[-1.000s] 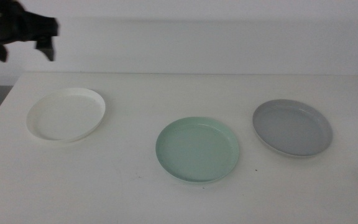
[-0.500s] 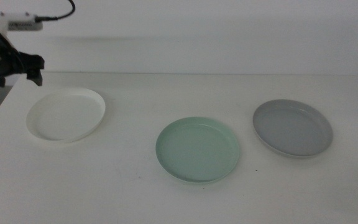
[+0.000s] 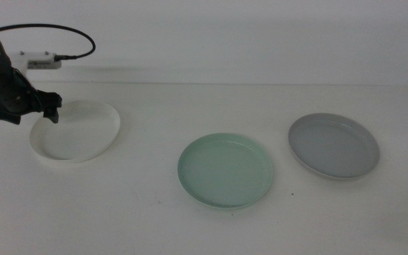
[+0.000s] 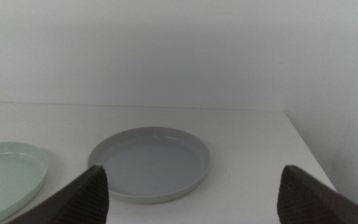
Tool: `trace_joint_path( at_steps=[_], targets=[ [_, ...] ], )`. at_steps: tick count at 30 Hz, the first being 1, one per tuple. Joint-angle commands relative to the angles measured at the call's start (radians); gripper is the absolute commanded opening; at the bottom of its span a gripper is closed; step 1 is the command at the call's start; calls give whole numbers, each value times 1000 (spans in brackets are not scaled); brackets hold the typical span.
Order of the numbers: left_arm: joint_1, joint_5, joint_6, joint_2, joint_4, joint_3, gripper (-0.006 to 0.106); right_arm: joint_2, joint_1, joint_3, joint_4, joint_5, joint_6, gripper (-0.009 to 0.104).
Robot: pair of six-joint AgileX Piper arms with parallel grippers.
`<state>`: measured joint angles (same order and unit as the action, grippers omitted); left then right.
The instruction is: Stack the three bowls on top of each other.
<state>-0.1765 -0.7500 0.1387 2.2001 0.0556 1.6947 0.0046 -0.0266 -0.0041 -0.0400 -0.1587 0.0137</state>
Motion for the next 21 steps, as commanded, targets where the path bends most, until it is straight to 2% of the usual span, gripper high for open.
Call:
trace_joint_path(
  at_steps=[1, 6, 12, 14, 17, 21],
  targets=[
    [-2, 28, 4, 10, 4, 3, 94, -5, 7, 4, -3, 10, -7, 92],
    [-4, 35, 14, 41, 4, 3, 93, -5, 7, 4, -3, 10, -7, 92],
    [-4, 26, 14, 77, 6, 3, 82, -5, 7, 4, -3, 10, -7, 92],
    [-4, 15, 18, 79, 6, 3, 73, -5, 7, 4, -3, 10, -7, 92],
    [-4, -9, 18, 77, 6, 3, 54, -5, 7, 4, -3, 10, -7, 92],
    [-4, -46, 11, 77, 6, 3, 22, -5, 7, 4, -3, 10, -7, 92]
  ],
)
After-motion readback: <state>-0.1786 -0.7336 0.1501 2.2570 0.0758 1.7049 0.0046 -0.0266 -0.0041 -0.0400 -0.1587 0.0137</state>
